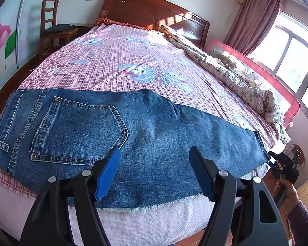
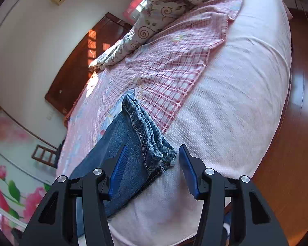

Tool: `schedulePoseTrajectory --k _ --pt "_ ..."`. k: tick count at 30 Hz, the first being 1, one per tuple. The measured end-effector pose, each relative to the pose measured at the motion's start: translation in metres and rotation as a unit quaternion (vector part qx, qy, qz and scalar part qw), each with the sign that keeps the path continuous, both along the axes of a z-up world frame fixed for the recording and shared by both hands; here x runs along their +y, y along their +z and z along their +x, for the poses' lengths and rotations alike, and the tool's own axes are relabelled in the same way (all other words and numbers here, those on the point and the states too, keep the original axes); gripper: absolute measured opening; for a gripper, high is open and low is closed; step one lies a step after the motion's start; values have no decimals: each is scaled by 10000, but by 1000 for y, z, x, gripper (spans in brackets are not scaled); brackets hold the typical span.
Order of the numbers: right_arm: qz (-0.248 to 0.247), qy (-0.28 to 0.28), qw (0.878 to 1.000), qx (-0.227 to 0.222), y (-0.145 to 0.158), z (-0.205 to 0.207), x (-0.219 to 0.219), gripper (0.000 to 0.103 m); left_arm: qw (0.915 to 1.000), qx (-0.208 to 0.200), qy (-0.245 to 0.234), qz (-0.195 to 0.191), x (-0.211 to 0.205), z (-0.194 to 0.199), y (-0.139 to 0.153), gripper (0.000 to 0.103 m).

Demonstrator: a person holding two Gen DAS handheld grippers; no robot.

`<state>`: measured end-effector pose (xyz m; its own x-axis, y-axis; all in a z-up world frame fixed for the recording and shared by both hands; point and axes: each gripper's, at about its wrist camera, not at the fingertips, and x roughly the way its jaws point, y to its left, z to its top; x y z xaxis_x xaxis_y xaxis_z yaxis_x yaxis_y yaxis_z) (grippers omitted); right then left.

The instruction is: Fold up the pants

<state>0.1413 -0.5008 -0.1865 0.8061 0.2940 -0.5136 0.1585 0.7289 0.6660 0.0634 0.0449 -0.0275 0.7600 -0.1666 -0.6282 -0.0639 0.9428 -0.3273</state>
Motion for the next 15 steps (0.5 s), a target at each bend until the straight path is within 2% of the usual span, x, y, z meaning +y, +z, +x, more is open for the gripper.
schedulePoseTrajectory --k 2,3,4,5,9,15 --pt "-203 -6 9998 50 1 2 4 51 10000 42 -15 -15 -2 -2 -2 71" --pt "-313 -8 9995 97 2 2 6 42 10000 61 -20 -34 -3 -2 -3 72" --pt "-524 12 9984 189 4 3 9 28 9999 95 -14 -48 -5 -2 -5 73" --pt "-628 70 9978 215 5 3 11 28 9999 134 -2 -61 -5 -2 -7 73" --pt "-386 149 9990 191 6 2 3 24 9997 216 52 -96 -1 -1 -12 73" --pt "-162 191 9992 -320 52 -1 11 21 9992 142 271 -267 13 -7 -9 75"
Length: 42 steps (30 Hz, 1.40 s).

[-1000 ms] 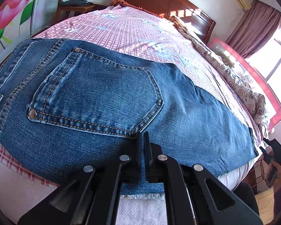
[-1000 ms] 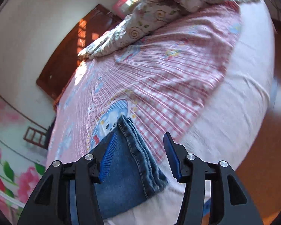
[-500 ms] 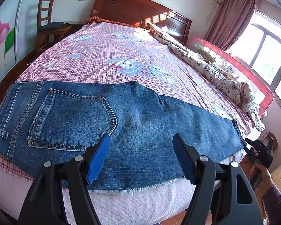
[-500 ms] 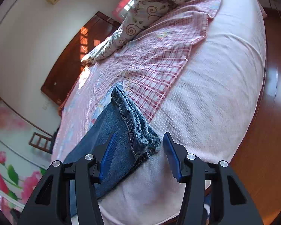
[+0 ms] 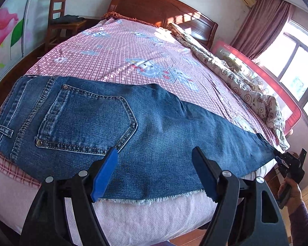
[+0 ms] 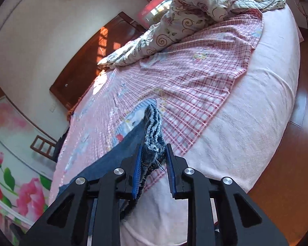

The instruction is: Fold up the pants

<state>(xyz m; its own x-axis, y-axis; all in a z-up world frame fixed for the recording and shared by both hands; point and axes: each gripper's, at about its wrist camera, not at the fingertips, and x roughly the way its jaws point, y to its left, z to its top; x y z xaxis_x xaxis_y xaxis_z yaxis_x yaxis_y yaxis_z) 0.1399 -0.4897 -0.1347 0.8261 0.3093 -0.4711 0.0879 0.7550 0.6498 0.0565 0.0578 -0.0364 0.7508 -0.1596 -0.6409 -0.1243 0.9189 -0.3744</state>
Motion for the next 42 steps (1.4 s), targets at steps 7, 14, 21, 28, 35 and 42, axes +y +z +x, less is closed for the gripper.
schedulePoseTrajectory --k 7,14,21,28,35,42 --pt "-334 752 9940 -722 75 14 71 14 9995 -125 274 -125 19 -15 3 75" --pt "-530 2482 9630 -903 88 21 224 7 9981 -213 548 -177 39 -39 3 76" --pt "-1398 3889 9102 -257 9 -6 364 7 9956 -215 855 -323 62 -53 -3 77" --pt "-1785 4312 8844 -99 2 -34 368 45 9951 -119 919 -343 69 -53 -11 77" --pt "-3077 1936 9315 60 39 26 233 59 9957 -121 818 -424 59 -46 -15 78" --pt "-3104 1990 9289 350 11 68 202 59 9984 -20 391 -416 26 -38 -17 82"
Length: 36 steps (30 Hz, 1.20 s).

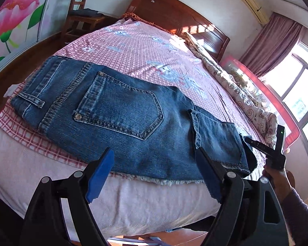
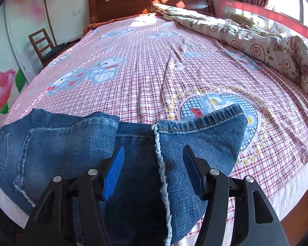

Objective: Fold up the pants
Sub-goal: 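Fold the held leg hem over toward the waistband with the right tool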

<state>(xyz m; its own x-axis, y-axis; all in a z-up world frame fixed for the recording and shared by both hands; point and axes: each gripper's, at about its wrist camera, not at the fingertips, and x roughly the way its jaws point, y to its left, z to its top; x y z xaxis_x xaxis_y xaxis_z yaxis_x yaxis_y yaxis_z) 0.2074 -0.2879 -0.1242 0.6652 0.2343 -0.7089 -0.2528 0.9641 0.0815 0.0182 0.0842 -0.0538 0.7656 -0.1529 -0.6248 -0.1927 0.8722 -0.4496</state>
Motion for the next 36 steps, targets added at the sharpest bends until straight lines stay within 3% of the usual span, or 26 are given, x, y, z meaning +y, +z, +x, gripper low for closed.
schedulePoseTrajectory --k 4,5,7,10,12,17,21,23,26,31,34,36 --pt "-255 17 9994 241 -15 21 15 55 9996 128 -230 -34 -15 1 -5 83" --pt "-194 -29 9994 278 -17 24 10 50 9995 153 -268 -12 -18 1 -6 83" --pt "164 -74 9992 369 -21 28 -1 17 9993 184 -331 9 -22 0 -8 84" --pt "464 -89 9973 553 -21 33 -13 6 9989 295 -349 -42 -23 0 -15 84" --pt "620 -60 9962 601 -15 34 -17 5 9987 348 -350 -120 -22 0 -19 84" --pt "1991 -32 9797 218 30 17 -35 5 9988 350 -317 -146 -20 -3 -22 86" --pt "2150 929 9718 -277 79 -19 10 5 9988 383 -233 -210 -14 -5 -27 87" --pt "2256 1535 9614 -352 89 -39 45 5 9988 385 -203 -239 -13 -6 -28 87" --pt "1827 2255 9567 -230 71 -61 110 5 9989 349 -189 -231 -12 -8 -27 87" --pt "974 2811 9534 508 -19 -77 191 5 9994 269 -144 -134 -7 -15 -23 87" --pt "1170 2939 9471 537 -26 -90 194 5 9995 283 -6 -162 0 -19 -25 87" --pt "1097 3076 9448 263 -8 -106 192 5 9990 372 61 -247 5 -19 -31 87"
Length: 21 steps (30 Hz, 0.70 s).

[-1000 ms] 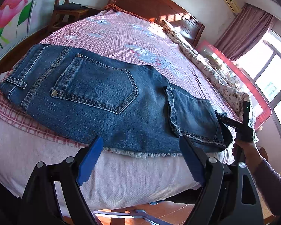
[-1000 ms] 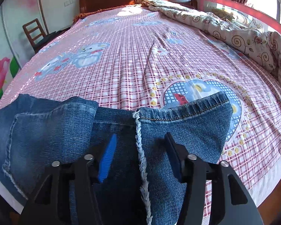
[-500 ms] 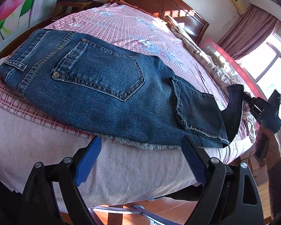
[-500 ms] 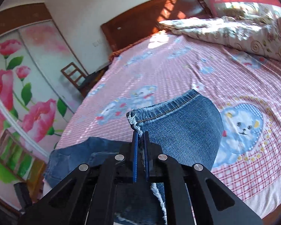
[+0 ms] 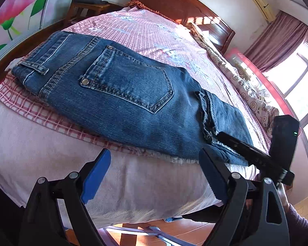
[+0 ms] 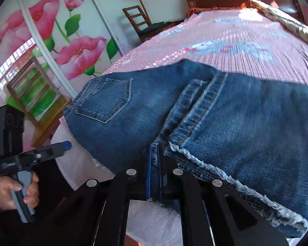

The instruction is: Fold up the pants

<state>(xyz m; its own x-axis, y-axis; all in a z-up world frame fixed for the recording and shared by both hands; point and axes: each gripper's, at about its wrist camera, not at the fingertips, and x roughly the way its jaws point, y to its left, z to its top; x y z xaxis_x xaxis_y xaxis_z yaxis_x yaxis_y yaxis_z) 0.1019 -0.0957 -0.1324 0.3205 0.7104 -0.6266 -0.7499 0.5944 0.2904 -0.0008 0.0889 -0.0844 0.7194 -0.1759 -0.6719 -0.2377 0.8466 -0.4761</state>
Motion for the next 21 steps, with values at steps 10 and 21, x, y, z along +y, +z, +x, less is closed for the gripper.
schedulePoseTrajectory --k 10,21 --pt "466 -938 9928 588 1 13 -41 47 9999 -21 -118 99 -8 4 -1 87" --pt "-1407 -376 9812 -1264 -12 9 17 47 10000 58 25 -72 3 2 -9 88"
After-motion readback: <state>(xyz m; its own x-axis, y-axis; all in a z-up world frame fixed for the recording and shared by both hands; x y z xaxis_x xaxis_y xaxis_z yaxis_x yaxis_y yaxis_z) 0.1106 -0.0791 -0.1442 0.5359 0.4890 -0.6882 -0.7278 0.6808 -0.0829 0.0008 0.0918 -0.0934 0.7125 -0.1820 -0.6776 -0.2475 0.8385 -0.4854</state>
